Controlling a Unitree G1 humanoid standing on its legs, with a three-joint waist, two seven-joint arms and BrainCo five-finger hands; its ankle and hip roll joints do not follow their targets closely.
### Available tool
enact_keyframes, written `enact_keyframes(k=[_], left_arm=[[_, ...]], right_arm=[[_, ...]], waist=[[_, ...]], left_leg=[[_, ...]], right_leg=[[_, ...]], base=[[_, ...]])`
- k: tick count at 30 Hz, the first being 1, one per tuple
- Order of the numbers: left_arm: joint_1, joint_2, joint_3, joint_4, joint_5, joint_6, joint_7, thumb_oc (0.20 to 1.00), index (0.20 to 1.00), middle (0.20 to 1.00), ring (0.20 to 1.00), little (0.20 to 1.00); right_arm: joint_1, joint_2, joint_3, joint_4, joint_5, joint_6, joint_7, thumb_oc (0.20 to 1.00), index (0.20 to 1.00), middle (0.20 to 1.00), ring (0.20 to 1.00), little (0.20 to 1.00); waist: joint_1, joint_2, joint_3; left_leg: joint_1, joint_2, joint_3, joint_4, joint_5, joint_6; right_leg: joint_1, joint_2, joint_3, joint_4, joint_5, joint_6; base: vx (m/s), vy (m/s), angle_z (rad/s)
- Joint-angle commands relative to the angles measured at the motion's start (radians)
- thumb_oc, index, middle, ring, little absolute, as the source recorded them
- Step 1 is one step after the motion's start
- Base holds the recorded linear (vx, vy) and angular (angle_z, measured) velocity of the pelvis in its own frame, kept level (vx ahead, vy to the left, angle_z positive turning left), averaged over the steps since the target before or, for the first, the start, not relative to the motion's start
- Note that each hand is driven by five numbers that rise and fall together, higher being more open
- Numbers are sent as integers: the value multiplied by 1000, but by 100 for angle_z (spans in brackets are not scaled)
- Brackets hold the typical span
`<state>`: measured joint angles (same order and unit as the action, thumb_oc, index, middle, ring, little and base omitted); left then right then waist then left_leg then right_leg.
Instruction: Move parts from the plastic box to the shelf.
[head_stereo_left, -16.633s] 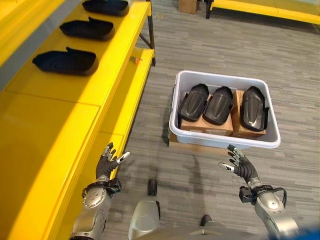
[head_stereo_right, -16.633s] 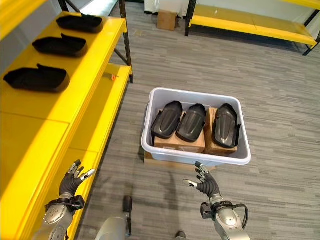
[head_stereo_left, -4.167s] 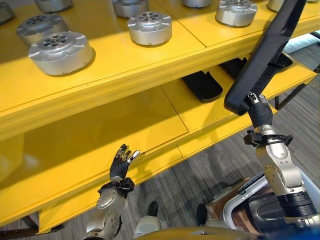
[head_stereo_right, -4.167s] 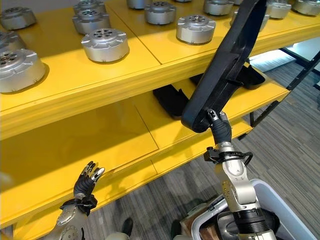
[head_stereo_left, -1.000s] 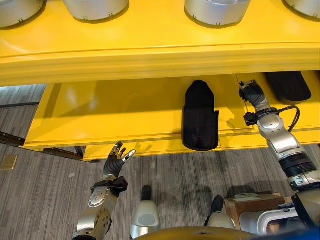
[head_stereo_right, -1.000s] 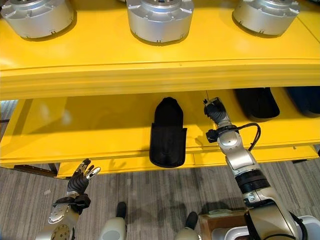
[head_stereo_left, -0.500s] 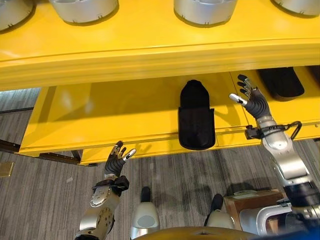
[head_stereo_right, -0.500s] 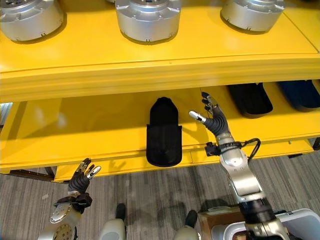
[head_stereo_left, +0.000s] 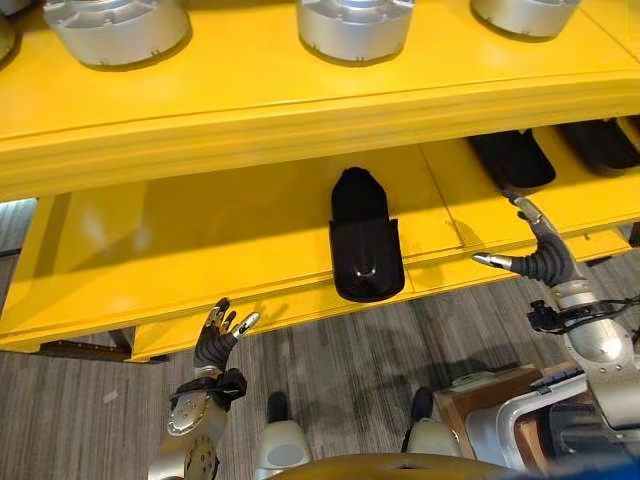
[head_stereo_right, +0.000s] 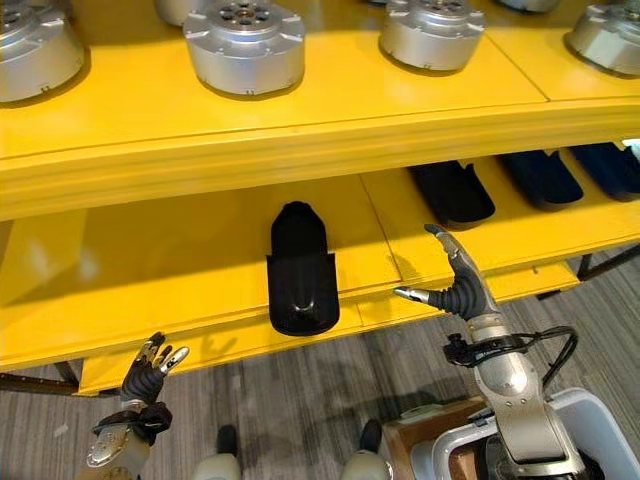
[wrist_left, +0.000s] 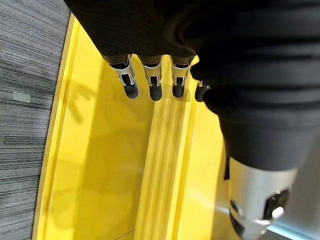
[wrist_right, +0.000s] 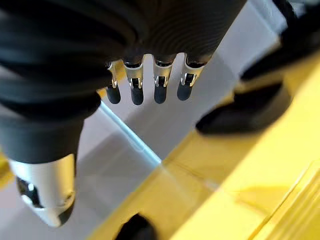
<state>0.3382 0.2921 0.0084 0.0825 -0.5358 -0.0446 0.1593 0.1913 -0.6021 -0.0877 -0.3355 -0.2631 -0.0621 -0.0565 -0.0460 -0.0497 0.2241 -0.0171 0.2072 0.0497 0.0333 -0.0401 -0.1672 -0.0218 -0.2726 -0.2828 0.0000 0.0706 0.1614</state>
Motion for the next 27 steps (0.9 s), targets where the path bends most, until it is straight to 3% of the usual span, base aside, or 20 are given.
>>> enact_keyframes(k=[1,6,9,11,19,21,27], left_arm=[[-39,22,22,-42,57,-41,-6,1000,1000,1000,1000,1000],[-31,23,25,-39,69,-37,6,1000,1000,1000,1000,1000],[-23,29,29,-47,87,-37,14,1000,1000,1000,1000,1000],[-17,28,34,-41,94,-36,20,1000,1000,1000,1000,1000],[-13,26,30,-40,103,-32,36,1000,1000,1000,1000,1000],[-19,29,17,-44,103,-27,40,1000,1000,1000,1000,1000],[-42,39,4,-47,103,-24,54,1000,1000,1000,1000,1000]], right_arm=[[-7,-38,-14,-26,-151,-40,-21,1000,1000,1000,1000,1000],[38,-7,4,15,-236,-11,-22,1000,1000,1000,1000,1000],[51,-21,32,62,-397,6,-43,1000,1000,1000,1000,1000],[67,-12,35,67,-424,14,-39,1000,1000,1000,1000,1000],[70,15,90,86,-406,31,-4,1000,1000,1000,1000,1000],[34,50,147,120,-330,60,29,1000,1000,1000,1000,1000],[-66,73,230,149,-323,94,30,1000,1000,1000,1000,1000]], waist=[[-1,21,-19],[-10,15,-17],[-14,14,-11],[-17,13,-8],[-19,8,10],[-12,8,21],[-2,5,43]], left_leg=[[59,31,54,-12,-7,31],[62,27,62,-9,-13,34],[61,20,71,-9,-17,38],[57,16,75,-8,-19,39],[44,1,82,-5,-23,45],[32,-6,80,3,-27,48],[13,-20,83,18,-32,53]], right_leg=[[-39,-50,38,208,-134,36],[-39,-50,47,199,-128,39],[-45,-54,56,192,-120,46],[-49,-58,58,186,-113,50],[-59,-71,65,171,-96,55],[-62,-79,63,164,-89,55],[-68,-92,61,146,-68,58]], base=[[7,16,-5],[2,19,-6],[-6,32,-8],[-8,27,-4],[-5,3,0],[-50,21,-3],[-26,12,-2]])
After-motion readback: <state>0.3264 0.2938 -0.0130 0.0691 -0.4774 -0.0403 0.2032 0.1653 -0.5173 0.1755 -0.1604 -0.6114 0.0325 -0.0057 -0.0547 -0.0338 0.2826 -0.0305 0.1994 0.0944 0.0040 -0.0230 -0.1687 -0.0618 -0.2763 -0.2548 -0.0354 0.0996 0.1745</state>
